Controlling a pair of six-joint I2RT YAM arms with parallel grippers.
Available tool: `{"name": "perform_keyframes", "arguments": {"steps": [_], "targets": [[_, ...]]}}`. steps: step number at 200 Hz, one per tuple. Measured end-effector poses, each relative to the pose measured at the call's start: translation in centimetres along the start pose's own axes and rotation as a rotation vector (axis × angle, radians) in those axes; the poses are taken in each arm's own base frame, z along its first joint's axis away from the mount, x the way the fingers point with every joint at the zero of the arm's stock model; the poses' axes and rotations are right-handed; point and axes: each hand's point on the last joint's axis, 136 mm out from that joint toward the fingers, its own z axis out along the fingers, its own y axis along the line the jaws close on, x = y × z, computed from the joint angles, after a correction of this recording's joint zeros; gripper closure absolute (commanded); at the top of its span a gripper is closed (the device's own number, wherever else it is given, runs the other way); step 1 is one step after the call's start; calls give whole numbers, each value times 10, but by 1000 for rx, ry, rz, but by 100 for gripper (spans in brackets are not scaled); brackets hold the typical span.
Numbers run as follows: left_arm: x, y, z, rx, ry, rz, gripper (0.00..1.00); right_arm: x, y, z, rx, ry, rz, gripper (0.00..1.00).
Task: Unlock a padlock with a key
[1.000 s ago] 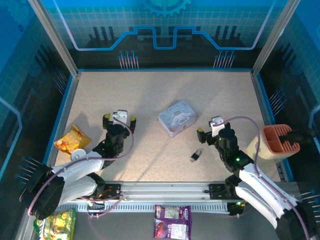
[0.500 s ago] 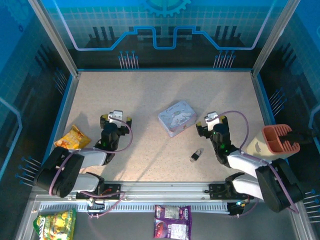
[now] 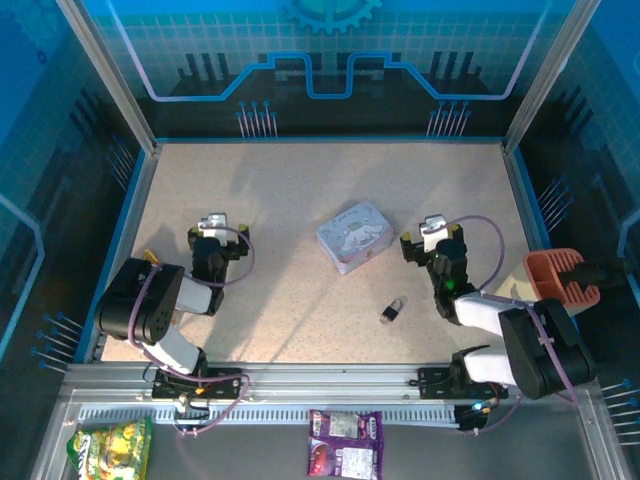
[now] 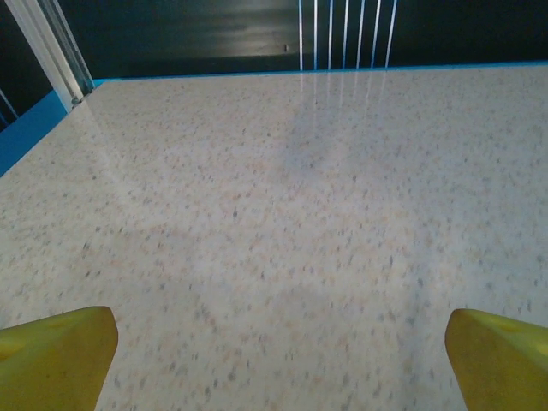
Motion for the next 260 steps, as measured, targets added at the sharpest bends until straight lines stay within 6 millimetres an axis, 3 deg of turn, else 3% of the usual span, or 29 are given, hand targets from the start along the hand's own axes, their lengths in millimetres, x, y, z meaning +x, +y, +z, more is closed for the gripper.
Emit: {"name": "perform_keyframes", "arguments": {"steps": [16, 35, 78, 119, 260], "targets": [[-11, 6, 6, -15, -14, -29, 1, -2, -4, 8, -3, 4, 20, 0], [-9, 8, 6, -22, 0, -42, 1, -3, -10, 17, 3, -8, 50, 0], [1, 7, 6, -17, 39, -39, 1, 28, -22, 32, 36, 56, 117, 0], [1, 7, 6, -17, 40, -47, 1, 17, -24, 37, 39, 34, 136, 0], [1, 7, 6, -15, 40, -54, 1, 18, -24, 37, 39, 35, 139, 0]]}}
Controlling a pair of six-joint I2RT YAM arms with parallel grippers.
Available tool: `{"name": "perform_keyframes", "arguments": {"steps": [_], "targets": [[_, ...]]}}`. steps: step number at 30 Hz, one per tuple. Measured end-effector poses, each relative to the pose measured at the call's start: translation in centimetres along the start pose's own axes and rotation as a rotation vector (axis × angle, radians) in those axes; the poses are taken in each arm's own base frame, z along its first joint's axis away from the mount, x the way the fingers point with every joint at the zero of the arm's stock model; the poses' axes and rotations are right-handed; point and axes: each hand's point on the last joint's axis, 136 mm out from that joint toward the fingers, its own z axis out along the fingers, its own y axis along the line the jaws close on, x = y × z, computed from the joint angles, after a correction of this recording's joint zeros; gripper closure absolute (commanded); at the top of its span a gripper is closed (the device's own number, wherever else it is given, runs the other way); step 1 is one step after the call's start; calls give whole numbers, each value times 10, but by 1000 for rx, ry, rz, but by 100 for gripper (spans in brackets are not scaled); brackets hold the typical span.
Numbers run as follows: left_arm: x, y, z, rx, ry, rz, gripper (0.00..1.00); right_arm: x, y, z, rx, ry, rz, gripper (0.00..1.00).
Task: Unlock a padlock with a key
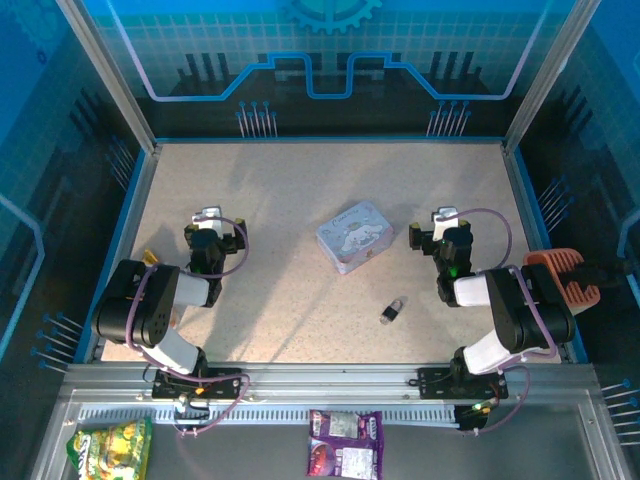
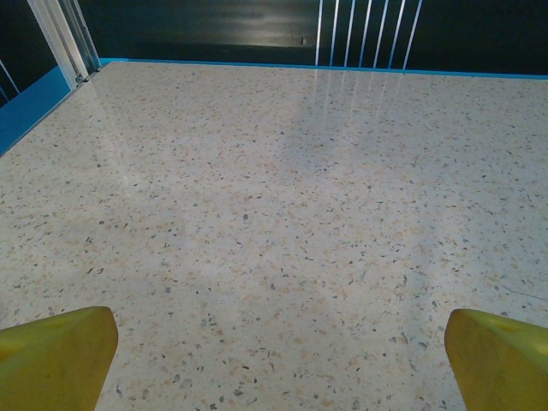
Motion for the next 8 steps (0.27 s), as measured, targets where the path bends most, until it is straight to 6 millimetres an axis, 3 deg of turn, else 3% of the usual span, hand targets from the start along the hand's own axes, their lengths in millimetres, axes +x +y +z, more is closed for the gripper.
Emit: {"name": "perform_keyframes", "arguments": {"steps": [8], "targets": [[0, 0, 0, 0, 0, 0, 1, 0, 1, 0, -11, 0, 9, 0]]}}
